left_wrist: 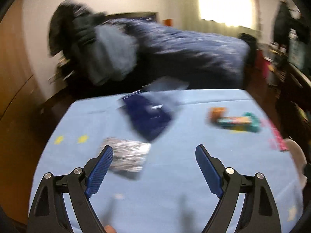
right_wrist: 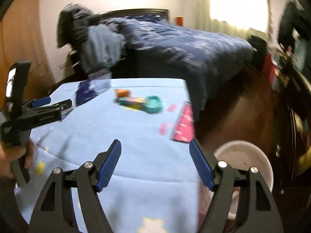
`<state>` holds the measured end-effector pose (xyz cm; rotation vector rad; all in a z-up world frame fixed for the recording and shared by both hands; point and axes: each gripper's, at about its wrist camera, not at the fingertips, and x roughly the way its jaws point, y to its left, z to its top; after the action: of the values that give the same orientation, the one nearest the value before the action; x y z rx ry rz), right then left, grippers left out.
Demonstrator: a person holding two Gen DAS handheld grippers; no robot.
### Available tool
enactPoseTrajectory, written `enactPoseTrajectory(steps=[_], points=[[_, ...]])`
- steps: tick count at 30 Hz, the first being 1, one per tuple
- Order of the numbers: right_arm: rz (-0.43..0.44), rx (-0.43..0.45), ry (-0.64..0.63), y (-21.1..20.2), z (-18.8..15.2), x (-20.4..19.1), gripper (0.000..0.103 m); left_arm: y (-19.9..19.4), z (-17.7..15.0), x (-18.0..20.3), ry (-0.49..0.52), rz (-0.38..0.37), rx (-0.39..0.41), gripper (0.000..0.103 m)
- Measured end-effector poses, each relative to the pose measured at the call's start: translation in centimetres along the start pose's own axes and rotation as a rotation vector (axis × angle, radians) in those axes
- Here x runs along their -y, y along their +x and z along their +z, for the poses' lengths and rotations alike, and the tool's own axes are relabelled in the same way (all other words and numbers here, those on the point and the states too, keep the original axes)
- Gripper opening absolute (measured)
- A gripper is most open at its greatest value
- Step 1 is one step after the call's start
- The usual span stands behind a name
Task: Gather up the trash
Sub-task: 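Grasp the silver blister pack with the left tool while the right tool grasps the blue snack bag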
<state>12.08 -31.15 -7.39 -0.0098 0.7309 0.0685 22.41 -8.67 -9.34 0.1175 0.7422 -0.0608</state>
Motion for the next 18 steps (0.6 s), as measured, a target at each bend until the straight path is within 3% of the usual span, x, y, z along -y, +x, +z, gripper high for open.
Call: enactPoseTrajectory(steps=[5,12,18], points=[[0.032,0.003,-0.07,0.8,1.8,-4.0,0.074,3.5,-0.2,-4.1,-0.052,-0.021,-0.096,0.087],[0.066,-0.019,-0.071,2.4,3.6,-5.5,0.074,4.8,-0.3,-4.4,-0.032,-0.041,-0.116,0.09],[0.084,-0.058,-0.04,5.0,4.8,-5.6,0.074,5.6,-0.7,-4.2,-0.017,-0.042,-0.155,0.077]])
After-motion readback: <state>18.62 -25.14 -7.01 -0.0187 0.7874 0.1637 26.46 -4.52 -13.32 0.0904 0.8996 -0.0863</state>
